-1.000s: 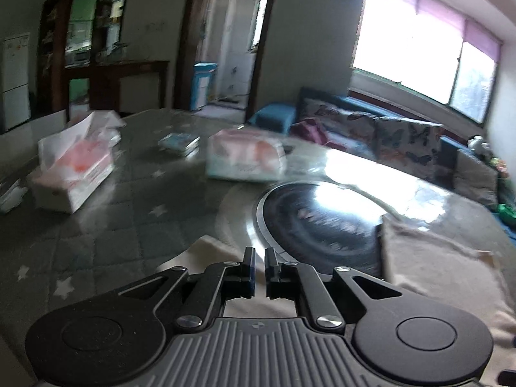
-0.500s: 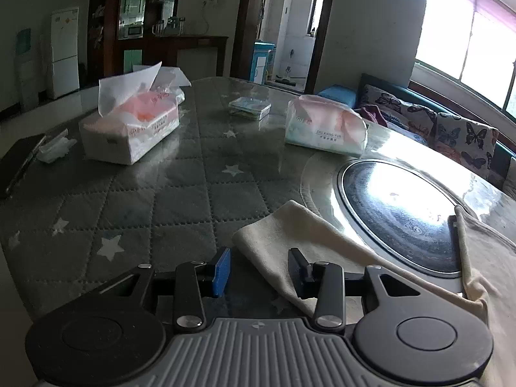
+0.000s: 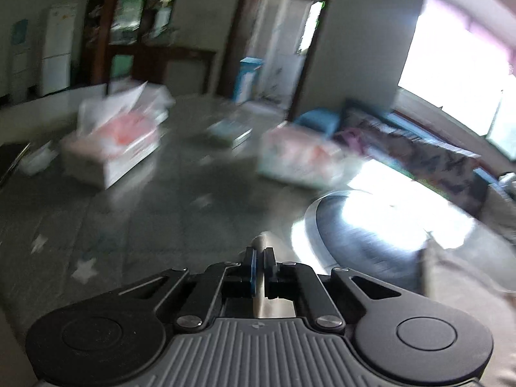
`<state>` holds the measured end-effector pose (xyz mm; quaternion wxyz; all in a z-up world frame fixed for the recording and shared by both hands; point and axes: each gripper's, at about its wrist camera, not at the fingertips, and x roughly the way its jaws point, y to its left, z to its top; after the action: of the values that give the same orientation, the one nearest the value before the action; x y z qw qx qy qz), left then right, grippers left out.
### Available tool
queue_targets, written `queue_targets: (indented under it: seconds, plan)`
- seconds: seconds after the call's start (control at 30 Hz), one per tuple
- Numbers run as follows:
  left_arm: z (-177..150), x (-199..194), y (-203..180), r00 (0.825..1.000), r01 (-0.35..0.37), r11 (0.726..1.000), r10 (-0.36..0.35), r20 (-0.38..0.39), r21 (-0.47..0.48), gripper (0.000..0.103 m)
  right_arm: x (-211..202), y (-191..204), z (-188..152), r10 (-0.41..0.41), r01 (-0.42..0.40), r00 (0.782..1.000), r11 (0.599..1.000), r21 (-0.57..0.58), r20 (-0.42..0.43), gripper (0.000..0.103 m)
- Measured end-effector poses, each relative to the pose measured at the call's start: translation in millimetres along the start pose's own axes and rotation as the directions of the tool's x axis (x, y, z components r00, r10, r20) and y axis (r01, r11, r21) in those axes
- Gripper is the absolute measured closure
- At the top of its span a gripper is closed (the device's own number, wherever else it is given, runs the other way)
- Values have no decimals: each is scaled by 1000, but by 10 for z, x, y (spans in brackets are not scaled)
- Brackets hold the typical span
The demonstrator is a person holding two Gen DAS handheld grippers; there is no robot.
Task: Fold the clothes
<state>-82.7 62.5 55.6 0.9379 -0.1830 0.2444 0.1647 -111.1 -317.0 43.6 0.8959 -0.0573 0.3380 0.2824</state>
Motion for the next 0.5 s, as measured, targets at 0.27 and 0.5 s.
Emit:
queue_targets:
  seconds: [0.27, 0.5]
  plan:
    - [96, -466, -810, 944, 327, 940, -330, 10, 99, 99, -135, -177, -66, -29, 27, 999, 998, 63, 34, 25]
    - [-79, -676, -1484, 838, 545, 818, -541, -77, 186, 99, -264, -342, -131, -56, 49, 997, 992, 117, 61, 25]
